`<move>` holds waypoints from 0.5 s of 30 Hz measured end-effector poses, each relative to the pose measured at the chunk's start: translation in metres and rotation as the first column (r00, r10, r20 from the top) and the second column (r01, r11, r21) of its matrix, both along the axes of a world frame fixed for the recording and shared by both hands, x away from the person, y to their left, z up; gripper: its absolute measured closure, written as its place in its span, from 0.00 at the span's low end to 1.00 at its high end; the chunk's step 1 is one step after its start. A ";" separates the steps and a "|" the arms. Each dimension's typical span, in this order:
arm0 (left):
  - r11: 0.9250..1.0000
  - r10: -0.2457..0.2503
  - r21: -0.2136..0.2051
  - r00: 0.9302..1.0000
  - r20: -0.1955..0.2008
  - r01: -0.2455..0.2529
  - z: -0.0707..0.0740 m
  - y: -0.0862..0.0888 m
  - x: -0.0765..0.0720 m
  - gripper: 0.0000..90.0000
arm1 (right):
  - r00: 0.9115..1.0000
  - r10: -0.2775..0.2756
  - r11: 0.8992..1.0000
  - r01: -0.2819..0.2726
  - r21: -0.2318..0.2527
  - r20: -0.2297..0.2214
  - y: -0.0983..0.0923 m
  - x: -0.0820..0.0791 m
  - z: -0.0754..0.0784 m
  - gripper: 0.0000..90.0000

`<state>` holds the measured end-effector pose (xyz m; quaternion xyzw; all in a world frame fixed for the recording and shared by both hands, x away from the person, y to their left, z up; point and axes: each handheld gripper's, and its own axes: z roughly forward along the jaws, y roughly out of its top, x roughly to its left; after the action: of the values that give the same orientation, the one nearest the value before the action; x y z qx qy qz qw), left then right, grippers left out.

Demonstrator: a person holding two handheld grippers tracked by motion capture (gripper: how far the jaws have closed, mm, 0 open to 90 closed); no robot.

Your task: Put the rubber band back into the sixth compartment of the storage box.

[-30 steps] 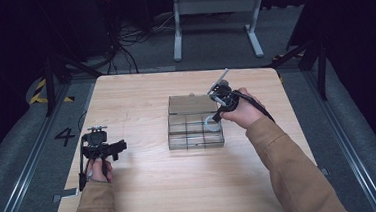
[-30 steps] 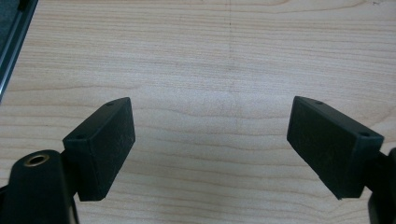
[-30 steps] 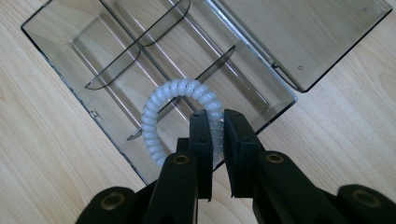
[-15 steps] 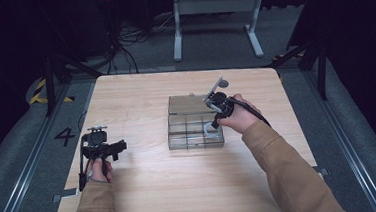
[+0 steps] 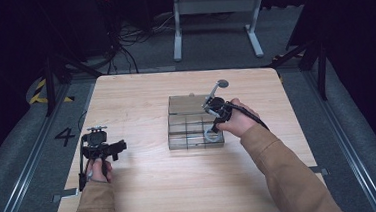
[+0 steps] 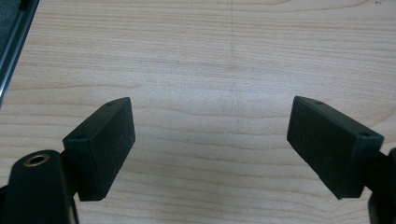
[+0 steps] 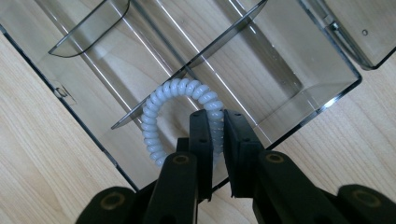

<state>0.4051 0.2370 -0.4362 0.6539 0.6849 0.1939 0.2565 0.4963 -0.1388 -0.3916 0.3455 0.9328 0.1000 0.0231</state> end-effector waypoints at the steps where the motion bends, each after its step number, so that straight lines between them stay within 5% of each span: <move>1: 1.000 -0.002 0.001 1.000 0.001 0.002 0.000 0.000 0.000 0.18 | 1.000 -0.002 1.000 0.002 -0.001 0.001 0.000 -0.001 -0.001 0.92; 15: 1.000 -0.004 0.002 1.000 0.001 0.004 0.000 -0.001 0.000 0.18 | 1.000 0.014 0.999 -0.014 -0.037 -0.013 0.003 -0.003 -0.008 0.92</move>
<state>0.4052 0.2362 -0.4364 0.6555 0.6832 0.1942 0.2566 0.4933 -0.1355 -0.3994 0.3390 0.9370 0.0807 0.0227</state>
